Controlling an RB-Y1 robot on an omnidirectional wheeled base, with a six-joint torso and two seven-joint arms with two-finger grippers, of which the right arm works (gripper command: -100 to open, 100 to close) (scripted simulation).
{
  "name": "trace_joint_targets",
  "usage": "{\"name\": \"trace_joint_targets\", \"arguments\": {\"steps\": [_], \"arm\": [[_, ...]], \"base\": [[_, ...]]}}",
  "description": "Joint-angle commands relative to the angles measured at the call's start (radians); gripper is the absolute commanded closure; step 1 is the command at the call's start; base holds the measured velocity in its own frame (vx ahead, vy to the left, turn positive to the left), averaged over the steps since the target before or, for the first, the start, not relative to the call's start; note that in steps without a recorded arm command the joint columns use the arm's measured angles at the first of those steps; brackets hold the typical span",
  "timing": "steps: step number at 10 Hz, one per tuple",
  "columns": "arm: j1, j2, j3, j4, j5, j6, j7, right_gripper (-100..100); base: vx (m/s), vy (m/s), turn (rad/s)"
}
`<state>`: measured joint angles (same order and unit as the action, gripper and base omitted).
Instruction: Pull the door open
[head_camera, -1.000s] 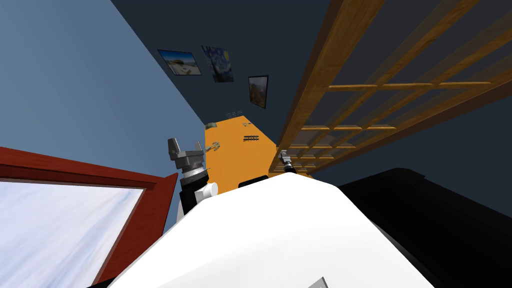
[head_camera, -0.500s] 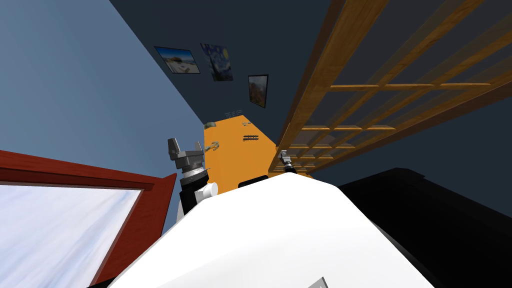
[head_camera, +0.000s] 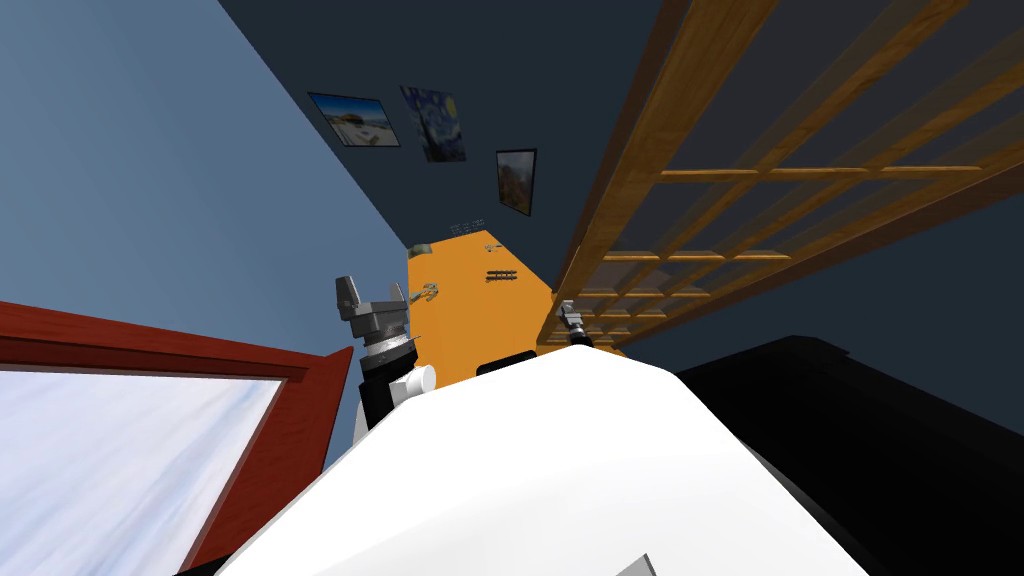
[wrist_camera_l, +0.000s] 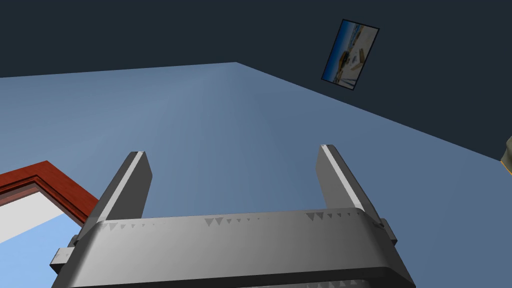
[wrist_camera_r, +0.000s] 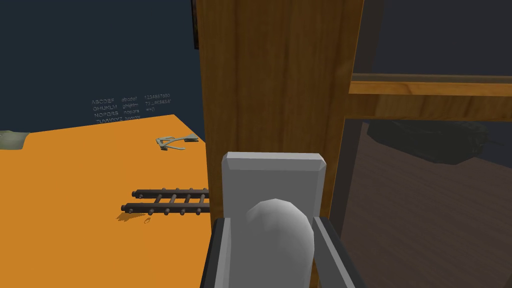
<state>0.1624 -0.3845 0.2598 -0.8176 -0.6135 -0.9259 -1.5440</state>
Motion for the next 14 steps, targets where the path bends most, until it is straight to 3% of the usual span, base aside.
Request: {"name": "trace_joint_targets", "arguments": {"steps": [1,9,10,14], "arm": [[0.005,-0.005,0.006,-0.002,0.002,-0.006,-0.006,100],[0.005,-0.005,0.006,-0.002,0.002,-0.006,-0.006,100],[0.013,-0.017,0.018,-0.004,0.008,-0.017,-0.020,100],[0.013,-0.017,0.018,-0.004,0.008,-0.017,-0.020,100]], "base": [[0.002,0.005,0.015],[0.000,0.001,0.003],[0.000,0.000,0.000],[-0.001,-0.002,-0.007]]}}
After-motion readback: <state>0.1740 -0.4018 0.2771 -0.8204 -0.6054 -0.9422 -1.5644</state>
